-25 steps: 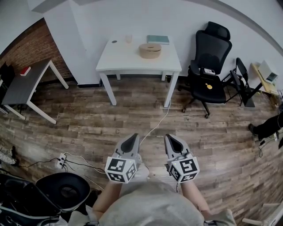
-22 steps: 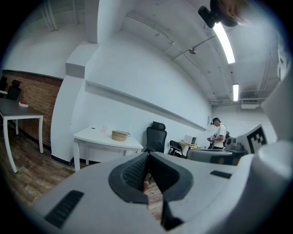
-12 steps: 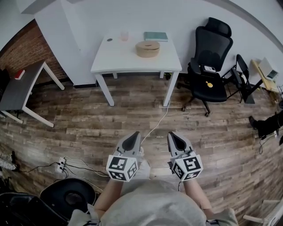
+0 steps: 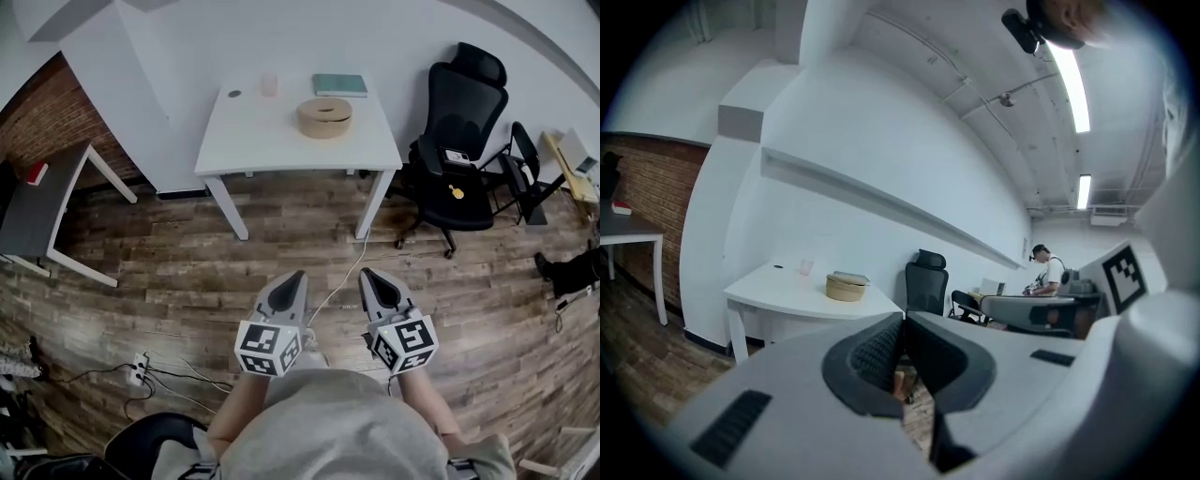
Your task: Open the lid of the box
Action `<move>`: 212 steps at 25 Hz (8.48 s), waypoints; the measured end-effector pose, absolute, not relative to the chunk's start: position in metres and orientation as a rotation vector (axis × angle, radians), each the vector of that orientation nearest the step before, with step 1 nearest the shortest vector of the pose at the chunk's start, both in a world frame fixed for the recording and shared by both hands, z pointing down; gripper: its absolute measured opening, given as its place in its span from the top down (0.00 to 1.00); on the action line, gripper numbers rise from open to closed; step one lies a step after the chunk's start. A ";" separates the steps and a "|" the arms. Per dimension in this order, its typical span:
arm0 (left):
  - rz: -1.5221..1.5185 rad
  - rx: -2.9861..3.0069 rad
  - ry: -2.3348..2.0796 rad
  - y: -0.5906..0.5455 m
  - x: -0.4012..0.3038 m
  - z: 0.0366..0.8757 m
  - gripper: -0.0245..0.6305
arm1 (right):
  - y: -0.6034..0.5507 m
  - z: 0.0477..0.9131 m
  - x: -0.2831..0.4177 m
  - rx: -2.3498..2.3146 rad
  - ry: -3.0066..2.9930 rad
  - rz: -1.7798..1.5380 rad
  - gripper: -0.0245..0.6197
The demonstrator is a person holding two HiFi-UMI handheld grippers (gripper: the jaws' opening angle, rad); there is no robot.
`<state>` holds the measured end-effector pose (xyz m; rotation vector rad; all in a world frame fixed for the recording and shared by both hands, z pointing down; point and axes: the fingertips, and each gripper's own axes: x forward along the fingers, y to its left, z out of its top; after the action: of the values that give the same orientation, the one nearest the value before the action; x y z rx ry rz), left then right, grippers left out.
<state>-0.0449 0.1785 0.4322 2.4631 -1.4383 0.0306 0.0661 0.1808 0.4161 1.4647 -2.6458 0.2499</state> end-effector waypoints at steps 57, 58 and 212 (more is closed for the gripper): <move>0.128 2.361 -1.428 -0.267 -0.067 0.482 0.80 | -0.291 0.449 0.029 1.246 -2.623 0.207 0.86; 0.134 2.356 -1.424 -0.274 -0.065 0.484 0.78 | -0.300 0.452 0.030 1.236 -2.619 0.206 0.85; 0.182 2.418 -1.427 -0.260 -0.085 0.496 0.95 | -0.266 0.426 0.090 1.709 -2.704 0.621 0.84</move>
<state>-0.0851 -0.2602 0.4962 2.4177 -1.4274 0.1824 0.0898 -0.2657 0.4263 1.7086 -2.7042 0.6213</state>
